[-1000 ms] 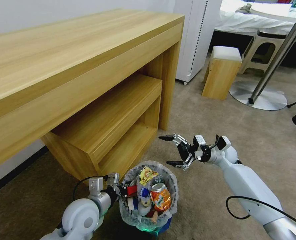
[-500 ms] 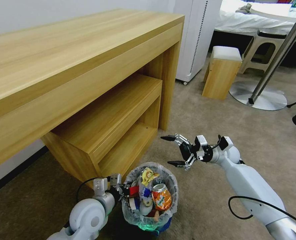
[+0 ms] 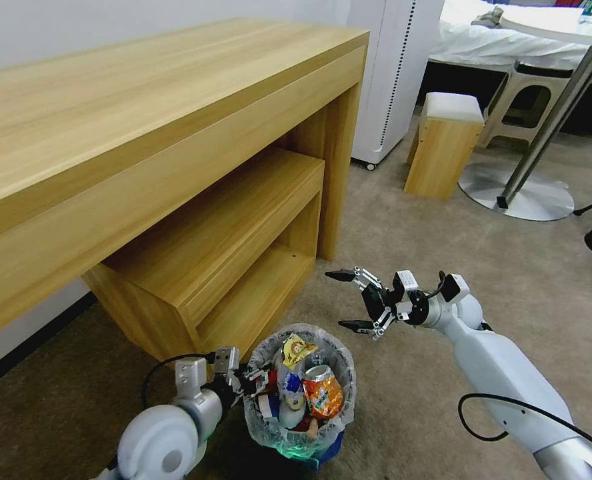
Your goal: Pick up the trash bin and place the garbage on the floor into it.
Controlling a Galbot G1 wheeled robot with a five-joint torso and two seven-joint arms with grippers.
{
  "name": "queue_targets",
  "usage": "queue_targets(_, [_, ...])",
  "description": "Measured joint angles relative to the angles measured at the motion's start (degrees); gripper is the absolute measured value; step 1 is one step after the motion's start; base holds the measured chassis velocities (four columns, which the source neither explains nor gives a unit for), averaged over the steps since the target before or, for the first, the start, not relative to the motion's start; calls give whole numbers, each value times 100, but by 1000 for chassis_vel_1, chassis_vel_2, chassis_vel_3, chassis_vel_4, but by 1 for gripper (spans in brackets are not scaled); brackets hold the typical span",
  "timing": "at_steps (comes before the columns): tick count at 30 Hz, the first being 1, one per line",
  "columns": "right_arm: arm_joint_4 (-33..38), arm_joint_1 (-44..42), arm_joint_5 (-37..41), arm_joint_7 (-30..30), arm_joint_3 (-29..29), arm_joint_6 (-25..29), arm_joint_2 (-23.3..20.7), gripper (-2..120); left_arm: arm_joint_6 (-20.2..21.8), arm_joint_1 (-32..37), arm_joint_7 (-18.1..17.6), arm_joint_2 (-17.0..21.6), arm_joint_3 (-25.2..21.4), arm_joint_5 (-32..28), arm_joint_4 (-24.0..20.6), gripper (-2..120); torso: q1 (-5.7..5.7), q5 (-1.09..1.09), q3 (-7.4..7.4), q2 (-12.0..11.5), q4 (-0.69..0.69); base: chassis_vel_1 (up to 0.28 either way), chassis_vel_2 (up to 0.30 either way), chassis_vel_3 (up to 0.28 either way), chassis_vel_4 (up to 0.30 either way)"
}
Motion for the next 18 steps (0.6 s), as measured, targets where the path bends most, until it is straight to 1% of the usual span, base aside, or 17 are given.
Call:
queue_targets(1, [94, -79, 21, 244, 8, 121, -21, 100, 0, 44, -1, 51, -88, 30, -99, 80, 0, 0, 0, 0, 0, 0, 0, 0, 0])
queue_targets(2, [94, -79, 21, 244, 8, 121, -21, 100, 0, 44, -1, 51, -88, 30, -99, 80, 0, 0, 0, 0, 0, 0, 0, 0, 0])
queue_targets(3, [301, -253, 61, 782, 13, 313, -76, 100, -7, 135, -3, 159, -277, 162, -274, 87, 0, 1, 0, 0, 0, 0, 0, 0, 0])
queue_targets(4, [511, -430, 79, 1287, 40, 442, -132, 100, -34, 227, 43, 247, -435, 363, -401, 89, 0, 1, 0, 0, -1, 0, 0, 0, 0])
queue_targets(5, [511, -430, 79, 1287, 40, 442, -132, 100, -34, 227, 43, 247, -435, 363, -401, 89, 0, 1, 0, 0, -1, 0, 0, 0, 0])
queue_targets(6, [866, -686, 11, 1931, 163, 615, -176, 100, -104, 405, 190, 388, -687, 770, -581, 96, 0, 1, 0, 0, -3, 0, 0, 0, 0])
queue_targets(7, [949, -743, -20, 2050, 210, 661, -178, 100, -123, 455, 234, 418, -750, 868, -628, 98, 0, 1, 0, 0, -2, 0, 0, 0, 0])
queue_targets(8, [1249, -963, -226, 2591, 434, 926, -179, 100, -169, 700, 433, 542, -976, 1197, -841, 99, 0, -1, 0, 0, -3, 0, 0, 0, 0])
queue_targets(9, [1249, -963, -226, 2591, 434, 926, -179, 100, -169, 700, 433, 542, -976, 1197, -841, 99, 0, -1, 0, 0, -3, 0, 0, 0, 0])
queue_targets(11, [1456, -1134, -367, 3185, 578, 1221, -193, 100, -204, 905, 548, 630, -1125, 1464, -1018, 100, 0, 0, 0, 0, -2, 0, 0, 0, 0])
queue_targets(12, [1694, -1354, -447, 3833, 712, 1441, -245, 100, -256, 1094, 662, 698, -1229, 1793, -1158, 100, 0, 2, -1, 0, -2, 0, 0, 0, 0])
queue_targets(13, [1694, -1354, -447, 3833, 712, 1441, -245, 100, -256, 1094, 662, 698, -1229, 1793, -1158, 100, 0, 2, -1, 0, -2, 0, 0, 0, 0])
queue_targets(15, [1959, -1610, -458, 4219, 934, 1547, -332, 100, -269, 1253, 710, 735, -1268, 1964, -1197, 100, 0, 1, -1, 1, -1, 0, 0, 0, 0])
queue_targets(17, [2062, -1788, -495, 4239, 1114, 1559, -376, 100, -202, 1307, 653, 736, -1251, 1802, -1197, 100, 0, 1, 0, 2, 0, 0, 0, 0, 0])
queue_targets(18, [2062, -1788, -495, 4239, 1114, 1559, -376, 100, -202, 1307, 653, 736, -1251, 1802, -1197, 100, 0, 1, 0, 2, 0, 0, 0, 0, 0])
